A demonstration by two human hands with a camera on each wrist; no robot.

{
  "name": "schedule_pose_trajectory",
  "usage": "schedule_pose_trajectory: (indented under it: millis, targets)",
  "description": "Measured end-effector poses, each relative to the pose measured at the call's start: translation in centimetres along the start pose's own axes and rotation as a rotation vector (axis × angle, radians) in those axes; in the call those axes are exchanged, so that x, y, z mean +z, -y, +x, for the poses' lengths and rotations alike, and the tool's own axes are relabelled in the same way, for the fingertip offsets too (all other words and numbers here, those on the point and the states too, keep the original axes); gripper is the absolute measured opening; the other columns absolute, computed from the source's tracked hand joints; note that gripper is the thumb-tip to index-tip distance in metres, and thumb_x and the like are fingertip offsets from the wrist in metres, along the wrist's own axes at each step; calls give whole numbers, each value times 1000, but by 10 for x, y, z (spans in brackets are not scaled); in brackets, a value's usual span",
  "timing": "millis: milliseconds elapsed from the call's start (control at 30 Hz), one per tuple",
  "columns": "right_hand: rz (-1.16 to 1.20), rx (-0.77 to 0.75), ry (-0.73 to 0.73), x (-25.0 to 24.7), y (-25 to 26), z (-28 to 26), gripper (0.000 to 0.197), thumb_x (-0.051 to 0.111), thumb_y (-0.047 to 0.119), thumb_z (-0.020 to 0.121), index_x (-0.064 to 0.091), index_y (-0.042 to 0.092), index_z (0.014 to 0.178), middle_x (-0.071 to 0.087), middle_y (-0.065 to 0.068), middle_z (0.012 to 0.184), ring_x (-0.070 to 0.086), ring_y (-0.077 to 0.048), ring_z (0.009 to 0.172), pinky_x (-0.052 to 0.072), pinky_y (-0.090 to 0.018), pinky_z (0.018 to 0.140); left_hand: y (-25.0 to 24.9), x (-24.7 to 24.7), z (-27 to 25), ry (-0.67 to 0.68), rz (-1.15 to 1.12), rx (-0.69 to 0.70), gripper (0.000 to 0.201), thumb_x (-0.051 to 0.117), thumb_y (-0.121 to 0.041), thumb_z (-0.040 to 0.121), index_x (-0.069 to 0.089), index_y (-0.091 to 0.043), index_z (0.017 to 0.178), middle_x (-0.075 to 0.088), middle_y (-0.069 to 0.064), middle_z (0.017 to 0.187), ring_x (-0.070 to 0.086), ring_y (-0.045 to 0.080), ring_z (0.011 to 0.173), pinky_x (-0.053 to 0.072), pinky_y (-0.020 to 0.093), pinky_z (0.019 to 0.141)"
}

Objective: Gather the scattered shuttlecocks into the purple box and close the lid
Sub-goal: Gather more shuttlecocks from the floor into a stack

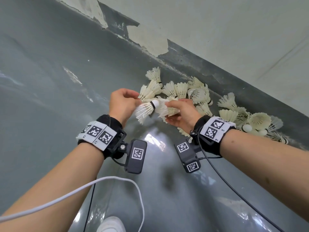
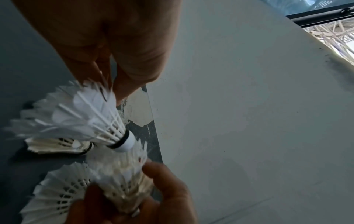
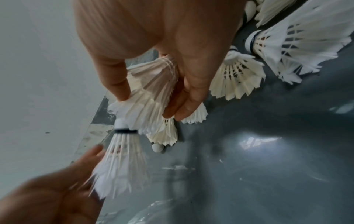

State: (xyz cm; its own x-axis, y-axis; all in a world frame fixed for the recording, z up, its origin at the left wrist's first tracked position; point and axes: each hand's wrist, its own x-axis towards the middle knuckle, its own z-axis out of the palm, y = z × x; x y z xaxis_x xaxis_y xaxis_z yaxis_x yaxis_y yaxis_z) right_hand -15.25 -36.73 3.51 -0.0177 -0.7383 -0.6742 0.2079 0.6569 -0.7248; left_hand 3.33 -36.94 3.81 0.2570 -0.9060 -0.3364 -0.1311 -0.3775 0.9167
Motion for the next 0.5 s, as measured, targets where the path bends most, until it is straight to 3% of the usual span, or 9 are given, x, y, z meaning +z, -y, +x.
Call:
schedule_pose_trajectory:
  millis: [67,200,267,367,433,500]
  targets:
    - [-49,21,61,9,-2,-3,53,73,13,79,36,20,116,59,-12,107,63,-29,89,54,-46,89,-1,6,-4,51,-6,14,23,70,6,77,63,-15,83,68,9,94,65,21,86,54,31,79]
    - [-125,2,118,23,-8,-8,64,77,25,77,32,23,122,59,-9,117,63,-27,102,55,-43,86,-6,22,-7,43,7,95,14,65,-4,84,63,-17,87,66,6,98,63,19,89,53,32,82]
    - [-67,10,108,24,-8,-8,70,79,20,75,29,23,124,58,-12,122,64,-30,104,56,-46,86,-11,27,-8,63,-32,89,5,61,-15,90,62,-19,89,65,7,99,63,22,90,53,38,85]
    - [72,-7,79,22,-2,-8,70,77,6,75,28,17,124,53,-15,125,63,-32,104,58,-45,78,-13,31,-9,123,-73,68,9,55,-24,92,62,-21,89,67,11,103,65,31,98,52,51,90]
    - [82,-33,48,20,1,-7,71,76,3,74,30,14,128,52,-15,124,63,-32,102,60,-40,70,-13,31,-9,131,-45,110,9,55,-22,93,63,-20,90,67,9,104,65,29,100,56,47,85]
    - [118,-25,41,18,3,-7,70,77,5,73,36,8,129,55,-17,124,65,-32,100,59,-36,68,-13,30,-11,112,-44,162,6,57,-20,93,63,-17,93,67,8,103,65,26,99,59,34,73]
